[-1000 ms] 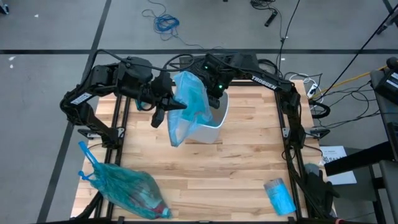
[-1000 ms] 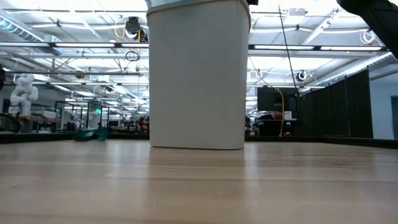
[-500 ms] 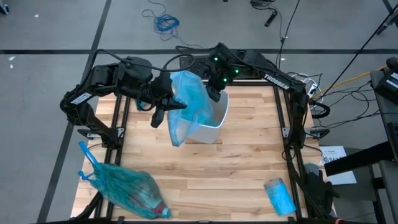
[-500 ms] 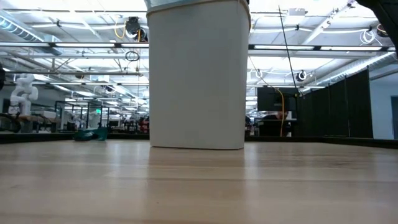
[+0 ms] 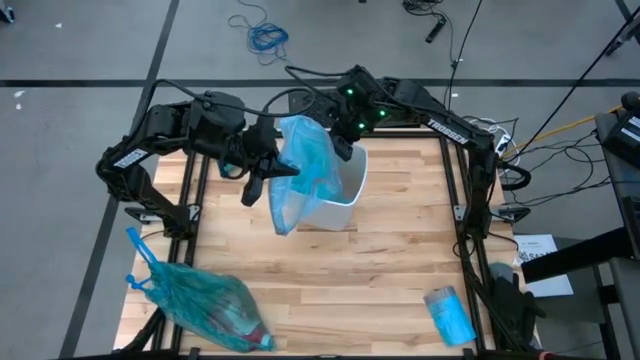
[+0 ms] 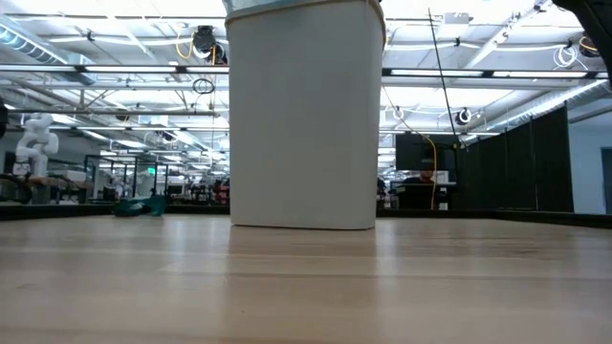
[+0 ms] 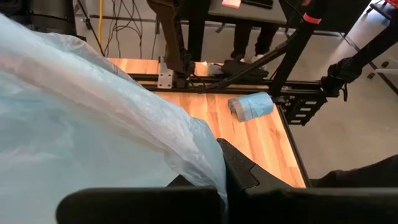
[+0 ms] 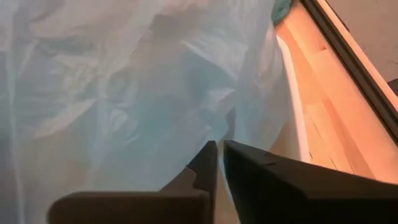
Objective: Place trash/remove bag and relplace
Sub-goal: Insert the new blue trash bag into the white trash bin
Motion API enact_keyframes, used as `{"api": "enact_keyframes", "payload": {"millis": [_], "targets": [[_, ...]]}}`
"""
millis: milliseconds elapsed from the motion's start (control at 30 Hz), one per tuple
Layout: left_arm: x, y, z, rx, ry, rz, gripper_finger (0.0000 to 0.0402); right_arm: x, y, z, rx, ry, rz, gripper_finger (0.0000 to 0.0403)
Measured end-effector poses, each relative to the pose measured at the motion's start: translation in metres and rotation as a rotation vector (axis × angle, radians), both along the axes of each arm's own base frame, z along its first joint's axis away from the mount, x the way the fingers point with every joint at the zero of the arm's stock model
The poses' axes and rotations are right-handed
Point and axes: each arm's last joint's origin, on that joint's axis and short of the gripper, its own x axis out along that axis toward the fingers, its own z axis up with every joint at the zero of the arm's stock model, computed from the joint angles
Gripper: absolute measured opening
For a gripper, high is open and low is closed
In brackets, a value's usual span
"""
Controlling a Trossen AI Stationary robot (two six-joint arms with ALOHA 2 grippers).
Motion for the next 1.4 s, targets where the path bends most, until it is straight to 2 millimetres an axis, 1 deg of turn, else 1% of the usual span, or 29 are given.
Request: {"api": "enact_keyframes", "payload": {"millis": [267, 367, 433, 533, 667, 767, 867, 1000, 1133, 1233, 1300, 1400], "targets": [[0.000, 0.000, 0.000, 0.001, 0.000, 0.000, 0.0000, -0.004, 0.001, 0.004, 0.005, -0.009, -0.005, 0.0103], [0.000, 0.000, 0.000, 0.002, 0.000, 0.000, 0.0000, -0.012, -0.001, 0.008, -0.001, 0.005, -0.032, 0.0128], [0.000, 0.000, 0.000, 0.002, 0.000, 0.000, 0.0000, -0.020, -0.004, 0.011, -0.026, 0.026, -0.073, 0.0138], [0.000, 0.000, 0.000, 0.002, 0.000, 0.000, 0.0000, -0.033, -0.008, 0.021, -0.055, 0.011, -0.116, 0.0141], [0.000, 0.000, 0.000, 0.002, -0.006, 0.000, 0.0000, -0.052, -0.005, 0.045, -0.102, -0.093, -0.152, 0.0135], [0.004, 0.001, 0.003, 0.008, -0.043, 0.006, 0.0000, -0.065, 0.005, 0.062, -0.148, -0.149, -0.178, 0.0132], [0.009, 0.002, 0.008, 0.012, -0.104, 0.014, 0.0000, -0.072, 0.019, 0.073, -0.185, -0.178, -0.184, 0.0131], [0.013, 0.004, 0.015, 0.032, -0.186, 0.046, 0.0000, -0.075, 0.038, 0.079, -0.249, -0.182, -0.195, 0.0130], [0.016, 0.007, 0.012, 0.066, -0.168, 0.136, 0.0000, -0.076, 0.053, 0.083, -0.322, -0.173, -0.218, 0.0130], [0.022, 0.009, 0.010, 0.070, -0.170, 0.204, 0.0000, -0.074, 0.058, 0.084, -0.357, -0.167, -0.230, 0.0130], [0.028, 0.010, 0.009, 0.070, -0.178, 0.210, 0.0000, -0.073, 0.060, 0.084, -0.380, -0.165, -0.244, 0.0130], [0.036, 0.010, 0.007, 0.069, -0.190, 0.206, 0.0000, -0.073, 0.061, 0.093, -0.417, -0.245, -0.254, 0.0130]]}}
